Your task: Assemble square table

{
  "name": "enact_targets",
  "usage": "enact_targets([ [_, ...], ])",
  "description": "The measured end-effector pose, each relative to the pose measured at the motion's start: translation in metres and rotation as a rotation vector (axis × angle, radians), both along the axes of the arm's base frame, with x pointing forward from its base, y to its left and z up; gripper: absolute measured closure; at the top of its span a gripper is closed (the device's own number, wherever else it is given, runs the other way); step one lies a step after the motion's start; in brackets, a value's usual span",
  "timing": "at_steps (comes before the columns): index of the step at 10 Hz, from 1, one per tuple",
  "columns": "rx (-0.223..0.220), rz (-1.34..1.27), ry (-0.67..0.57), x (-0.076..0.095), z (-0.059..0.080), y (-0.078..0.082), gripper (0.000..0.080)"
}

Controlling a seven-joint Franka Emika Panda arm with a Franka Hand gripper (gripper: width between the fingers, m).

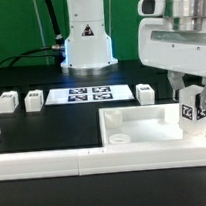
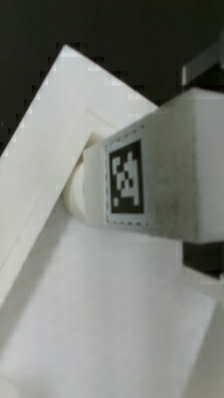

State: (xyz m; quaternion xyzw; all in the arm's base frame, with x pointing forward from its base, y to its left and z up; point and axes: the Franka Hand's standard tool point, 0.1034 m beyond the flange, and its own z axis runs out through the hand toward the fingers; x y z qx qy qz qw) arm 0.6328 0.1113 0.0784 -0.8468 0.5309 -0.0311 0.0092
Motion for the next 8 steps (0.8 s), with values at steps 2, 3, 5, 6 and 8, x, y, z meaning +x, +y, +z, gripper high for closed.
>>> enact_targets([
  [2, 0.022, -0.239, -0.002, -0.0020, -0.0002, -0.0004, 0.0508],
  [3, 0.046, -0.382, 0.001, -0.0033, -0.0006, 0.0014, 0.0508],
  [5, 0.069, -0.545, 0.003, -0.0041, -0.0004, 0.0074, 0.0507],
  [6, 0.068, -0.531, 0.003, -0.0041, -0.0003, 0.0073, 0.0507],
  [8, 0.057, -0.440, 0.014, -0.0059, -0.0009, 0.0076, 0.0507],
])
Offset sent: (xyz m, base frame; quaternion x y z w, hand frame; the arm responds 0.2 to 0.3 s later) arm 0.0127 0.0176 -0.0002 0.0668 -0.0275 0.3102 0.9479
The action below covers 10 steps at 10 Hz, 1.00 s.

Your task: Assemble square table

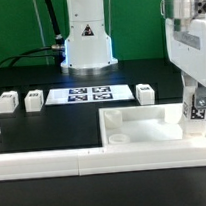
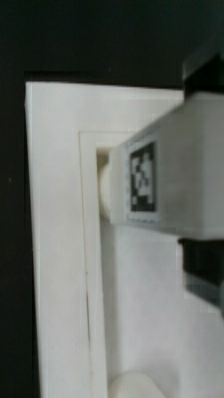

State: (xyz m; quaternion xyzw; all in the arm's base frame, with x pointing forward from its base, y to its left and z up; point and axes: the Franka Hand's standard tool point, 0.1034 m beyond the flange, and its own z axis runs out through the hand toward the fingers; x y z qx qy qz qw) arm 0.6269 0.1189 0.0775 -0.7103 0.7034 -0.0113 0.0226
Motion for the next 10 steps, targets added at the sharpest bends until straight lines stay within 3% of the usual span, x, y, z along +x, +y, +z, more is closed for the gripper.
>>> enact_targets([
  [1, -0.004, 0.161, 0.038, -0.0050, 0.0003, 0.0013, 0.0290],
  [2, -0.016, 0.369, 0.037, -0.0043, -0.0006, -0.0005, 0.0290],
  [3, -0.026, 0.507, 0.041, -0.0049, -0.0036, -0.0021, 0.0180],
  [7, -0.035, 0.788, 0.034, -0.0040, -0.0030, -0.0029, 0.0151],
  [10, -0.071, 1.116, -0.018, 0.0027, -0.0059, -0.0013, 0.0151],
])
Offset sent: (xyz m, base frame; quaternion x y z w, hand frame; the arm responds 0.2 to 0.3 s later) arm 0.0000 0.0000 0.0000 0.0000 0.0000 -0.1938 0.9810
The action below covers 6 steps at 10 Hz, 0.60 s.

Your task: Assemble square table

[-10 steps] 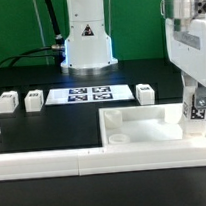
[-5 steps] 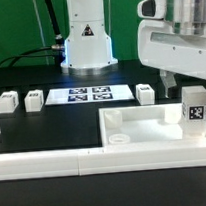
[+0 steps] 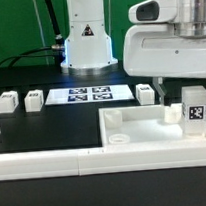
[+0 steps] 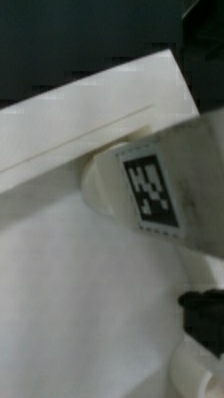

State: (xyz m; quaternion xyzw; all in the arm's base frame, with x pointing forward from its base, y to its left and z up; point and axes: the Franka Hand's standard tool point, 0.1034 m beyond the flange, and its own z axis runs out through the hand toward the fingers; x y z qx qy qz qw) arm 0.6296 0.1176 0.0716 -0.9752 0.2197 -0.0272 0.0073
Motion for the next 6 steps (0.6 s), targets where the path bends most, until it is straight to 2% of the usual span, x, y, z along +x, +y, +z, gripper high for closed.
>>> enact_targets([
  [2, 0.005, 0.075, -0.028, 0.0003, -0.0012, 0.0103, 0.0151],
  [4, -0.001, 0.168, -0.042, 0.0025, -0.0007, 0.0103, 0.0151],
  [5, 0.003, 0.122, -0.042, 0.0024, -0.0008, 0.0107, 0.0239],
  [6, 0.003, 0.124, -0.042, 0.0024, -0.0009, 0.0104, 0.0376],
])
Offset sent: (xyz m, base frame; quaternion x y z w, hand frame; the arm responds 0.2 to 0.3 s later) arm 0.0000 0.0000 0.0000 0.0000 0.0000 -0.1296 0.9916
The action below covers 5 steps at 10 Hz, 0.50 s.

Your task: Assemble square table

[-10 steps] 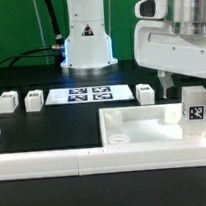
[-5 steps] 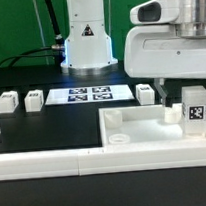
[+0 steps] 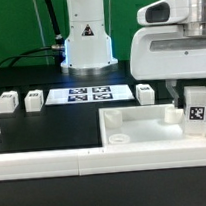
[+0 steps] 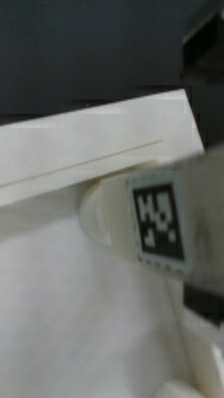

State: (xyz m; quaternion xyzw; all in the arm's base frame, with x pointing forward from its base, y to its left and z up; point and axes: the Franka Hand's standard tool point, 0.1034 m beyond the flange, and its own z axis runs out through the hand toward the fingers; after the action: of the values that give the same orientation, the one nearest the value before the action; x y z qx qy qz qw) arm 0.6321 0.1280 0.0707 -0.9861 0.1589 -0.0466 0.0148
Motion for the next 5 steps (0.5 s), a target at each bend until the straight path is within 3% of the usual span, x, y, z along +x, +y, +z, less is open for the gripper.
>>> enact_targets([
  [1, 0.006, -0.114, 0.008, -0.0008, -0.0006, -0.0046, 0.0376],
  [2, 0.012, -0.194, 0.010, -0.0011, -0.0012, -0.0055, 0.0509],
  [5, 0.044, -0.533, 0.010, 0.0010, -0.0017, -0.0106, 0.0509],
])
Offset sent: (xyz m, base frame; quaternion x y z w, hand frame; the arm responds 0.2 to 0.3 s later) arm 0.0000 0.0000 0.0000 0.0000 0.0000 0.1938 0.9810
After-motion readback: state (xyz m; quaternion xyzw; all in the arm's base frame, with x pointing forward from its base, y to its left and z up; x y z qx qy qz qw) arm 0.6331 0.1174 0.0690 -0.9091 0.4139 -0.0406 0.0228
